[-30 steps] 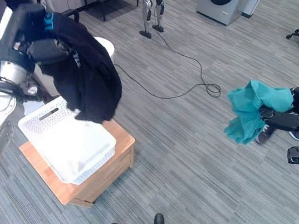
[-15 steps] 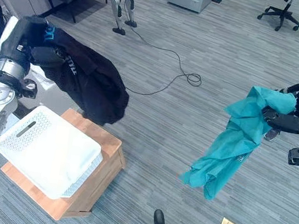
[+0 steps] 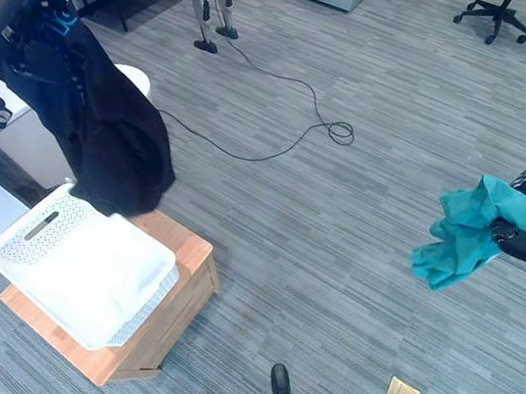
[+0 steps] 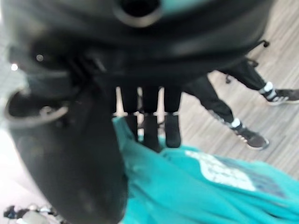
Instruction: Pick up bed clothes into laundry basket.
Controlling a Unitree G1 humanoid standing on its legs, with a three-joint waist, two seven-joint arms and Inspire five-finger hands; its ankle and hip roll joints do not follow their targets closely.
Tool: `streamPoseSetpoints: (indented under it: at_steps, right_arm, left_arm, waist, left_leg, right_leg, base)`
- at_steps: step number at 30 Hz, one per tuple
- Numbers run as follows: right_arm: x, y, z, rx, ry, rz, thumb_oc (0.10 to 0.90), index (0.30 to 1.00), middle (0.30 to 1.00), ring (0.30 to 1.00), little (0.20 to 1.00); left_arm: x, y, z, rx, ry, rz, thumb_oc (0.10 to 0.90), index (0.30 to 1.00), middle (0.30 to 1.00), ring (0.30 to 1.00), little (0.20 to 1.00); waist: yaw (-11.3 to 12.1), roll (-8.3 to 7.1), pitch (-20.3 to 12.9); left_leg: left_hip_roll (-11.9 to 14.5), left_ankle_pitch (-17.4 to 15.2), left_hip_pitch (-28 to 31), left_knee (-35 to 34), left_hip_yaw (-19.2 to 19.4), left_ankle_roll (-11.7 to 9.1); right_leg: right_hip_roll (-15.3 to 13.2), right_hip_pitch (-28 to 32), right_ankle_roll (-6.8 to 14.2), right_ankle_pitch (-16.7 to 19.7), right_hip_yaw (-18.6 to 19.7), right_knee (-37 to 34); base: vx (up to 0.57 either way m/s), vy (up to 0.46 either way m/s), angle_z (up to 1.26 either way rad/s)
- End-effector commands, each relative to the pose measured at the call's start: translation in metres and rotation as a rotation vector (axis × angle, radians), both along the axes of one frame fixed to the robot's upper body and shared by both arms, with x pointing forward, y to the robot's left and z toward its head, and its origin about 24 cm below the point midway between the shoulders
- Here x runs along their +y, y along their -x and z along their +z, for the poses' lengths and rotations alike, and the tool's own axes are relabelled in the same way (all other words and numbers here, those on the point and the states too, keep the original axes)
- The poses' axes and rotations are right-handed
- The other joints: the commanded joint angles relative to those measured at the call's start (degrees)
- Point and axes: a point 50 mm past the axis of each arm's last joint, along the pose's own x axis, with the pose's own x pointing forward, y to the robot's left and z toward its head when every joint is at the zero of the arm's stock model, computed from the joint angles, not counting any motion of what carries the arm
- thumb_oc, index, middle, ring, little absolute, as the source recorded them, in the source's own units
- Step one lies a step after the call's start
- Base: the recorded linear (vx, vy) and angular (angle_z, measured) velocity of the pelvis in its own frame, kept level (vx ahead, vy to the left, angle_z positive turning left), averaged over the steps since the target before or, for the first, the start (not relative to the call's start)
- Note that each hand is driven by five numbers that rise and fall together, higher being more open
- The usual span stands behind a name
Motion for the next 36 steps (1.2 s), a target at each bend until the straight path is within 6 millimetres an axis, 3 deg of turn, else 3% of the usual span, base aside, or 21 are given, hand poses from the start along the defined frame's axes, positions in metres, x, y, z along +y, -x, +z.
streamPoseSetpoints:
  at_steps: [1,2,6,18,29,36]
  right_arm:
    - [0.006,0.006,0.081,-0.305,0.166,0.059,0.4,0.3,0.3,0.3,0.3]
    - [0.007,0.007,0.082,-0.299,0.181,0.068,0.4,0.3,0.3,0.3,0.3]
    - [0.002,0.013,0.092,-0.326,0.202,0.048,0.4,0.3,0.3,0.3,0.3]
    - [-0.016,0.038,0.107,-0.406,0.183,-0.027,0.4,0.3,0.3,0.3,0.3]
    - [-0.02,0.044,0.102,-0.377,0.196,-0.04,0.4,0.3,0.3,0.3,0.3]
    - [-0.022,0.041,0.099,-0.362,0.183,-0.044,0.4,0.3,0.3,0.3,0.3]
  left_arm:
    - [-0.006,0.038,0.085,-0.378,-0.148,0.017,0.4,0.3,0.3,0.3,0.3]
    - [-0.01,0.041,0.087,-0.36,-0.3,0.064,0.4,0.3,0.3,0.3,0.3]
    - [-0.007,0.043,0.081,-0.281,-0.471,0.14,0.4,0.3,0.3,0.3,0.3]
    - [0.018,0.051,0.062,-0.135,-0.688,0.307,0.4,0.3,0.3,0.3,0.3]
    - [0.028,0.056,0.055,-0.063,-0.746,0.346,0.4,0.3,0.3,0.3,0.3]
    - [0.046,0.057,0.045,-0.008,-0.658,0.403,0.4,0.3,0.3,0.3,0.3]
  waist:
    - [0.7,-1.61,-7.8]
    - [1.0,-1.54,-7.9]
    - [1.5,-1.88,-7.8]
    - [2.4,-3.89,-6.9]
    - [2.5,-4.13,-6.3]
    - [2.4,-4.31,-4.8]
  left_leg:
    - [1.9,0.0,-1.4,0.0,1.7,-2.1]
    - [1.8,-0.1,-1.5,0.0,1.6,-2.0]
    - [1.6,-0.2,-1.7,0.0,1.2,-1.9]
    - [2.0,-0.4,-2.6,0.0,1.4,-2.0]
    - [2.0,-0.6,-2.5,0.0,2.0,-1.8]
    - [2.0,-1.1,-2.7,0.0,2.0,-1.7]
  right_leg:
    - [-5.0,3.7,7.3,-9.9,0.7,4.5]
    - [-5.2,3.7,7.5,-10.0,0.5,4.5]
    - [-5.4,3.9,7.5,-10.0,-0.1,4.2]
    - [-5.4,3.3,7.5,-9.9,-0.4,3.7]
    - [-5.5,3.0,7.7,-9.7,-0.1,3.7]
    - [-5.5,2.6,7.8,-10.4,-0.1,4.3]
  base:
    - [0.0,0.0,0.0]
    - [0.0,0.0,0.0]
    - [0.0,0.0,0.0]
    - [-0.01,0.004,0.02]
    - [0.0,0.002,-0.01]
    - [-0.04,0.007,-0.01]
